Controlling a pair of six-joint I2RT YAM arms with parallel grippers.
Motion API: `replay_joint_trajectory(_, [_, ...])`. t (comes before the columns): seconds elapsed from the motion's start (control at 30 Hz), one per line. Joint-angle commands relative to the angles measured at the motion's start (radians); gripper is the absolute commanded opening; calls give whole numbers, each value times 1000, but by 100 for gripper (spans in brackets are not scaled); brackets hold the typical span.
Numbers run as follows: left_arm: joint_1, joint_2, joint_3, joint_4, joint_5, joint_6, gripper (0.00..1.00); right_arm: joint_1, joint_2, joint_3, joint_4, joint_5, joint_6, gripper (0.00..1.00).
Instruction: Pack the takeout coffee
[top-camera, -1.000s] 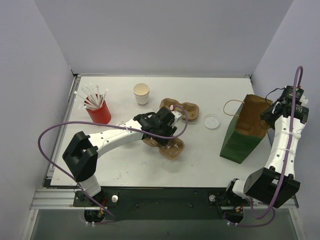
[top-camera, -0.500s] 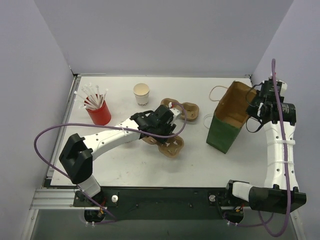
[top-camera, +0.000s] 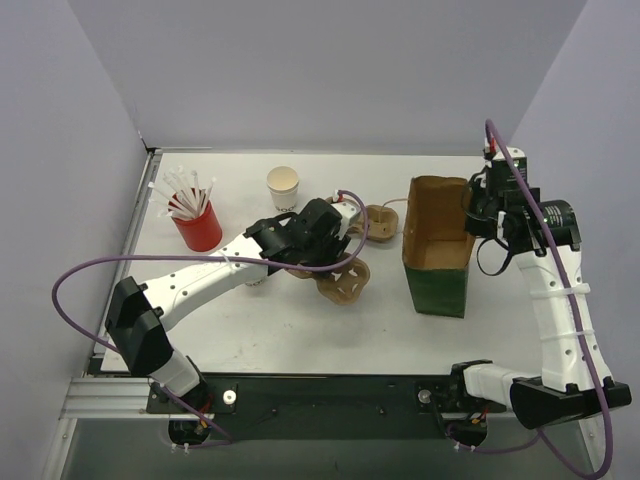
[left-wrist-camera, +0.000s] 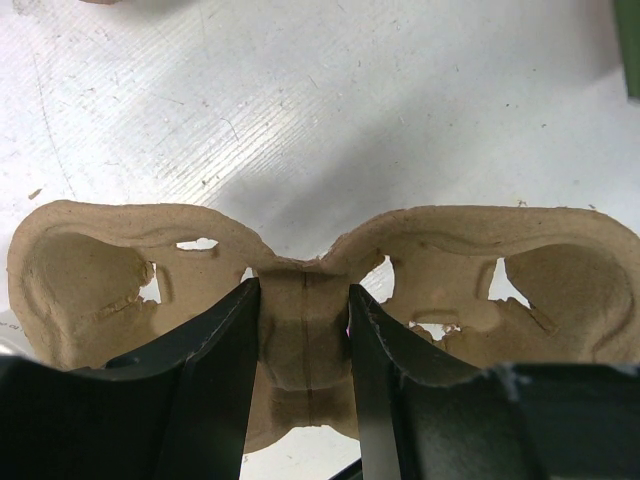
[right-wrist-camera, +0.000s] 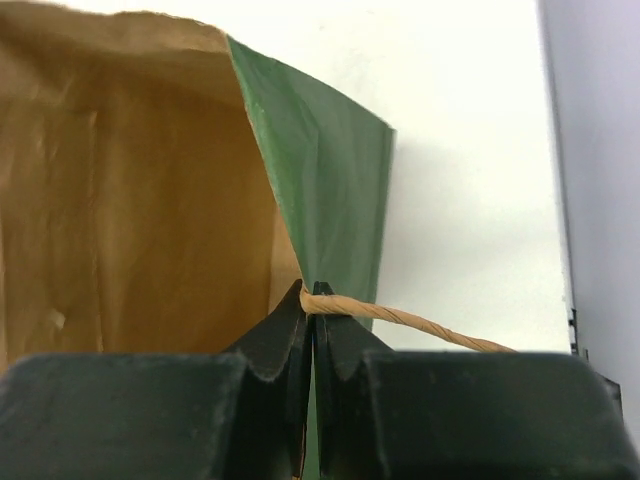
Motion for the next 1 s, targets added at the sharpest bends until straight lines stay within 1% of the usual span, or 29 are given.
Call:
replay_joint_trajectory(0.0, [0, -33, 47, -26, -29, -9, 47, 25, 0, -14, -35, -128, -46, 0])
replay_joint_trajectory(0.03, [-2, -35, 45, -29, -34, -9, 47, 30, -1, -24, -29, -189, -40, 0])
replay_joint_trajectory(0.1, [0, -35, 45, -31, -37, -9, 48, 40, -4, -42, -13, -230, -40, 0])
replay_joint_trajectory(0.23, [0, -33, 45, -35, -40, -10, 47, 74, -6, -120, 10, -263, -52, 0])
replay_joint_trajectory(0.37, [0, -27, 45, -40, -44, -10, 47, 80, -16, -194, 67, -342, -45, 0])
replay_joint_trajectory(0.43, [0, -23, 45, -40, -44, -10, 47, 85, -15, -211, 76, -341, -39, 0])
replay_joint_trajectory(0.53, [0, -15, 48, -39, -43, -10, 47, 86, -12, -211, 76, -323, -31, 13])
replay_joint_trajectory(0.57, [0, -15, 50, -39, -43, -10, 47, 85, -13, -205, 77, -321, -29, 20])
replay_joint_trajectory(0.63, [0, -10, 51, -43, -43, -10, 47, 86, -16, -196, 71, -310, -16, 25])
replay_joint_trajectory(0.67, [0, -9, 56, -43, -44, -10, 47, 86, -19, -182, 68, -301, -12, 32])
replay_joint_trajectory(0.77, [0, -9, 62, -45, -46, -10, 47, 85, -16, -154, 50, -266, -6, 41])
replay_joint_trajectory(0.97, [0, -9, 67, -54, -52, -9, 47, 85, -24, -82, 36, -234, 24, 42])
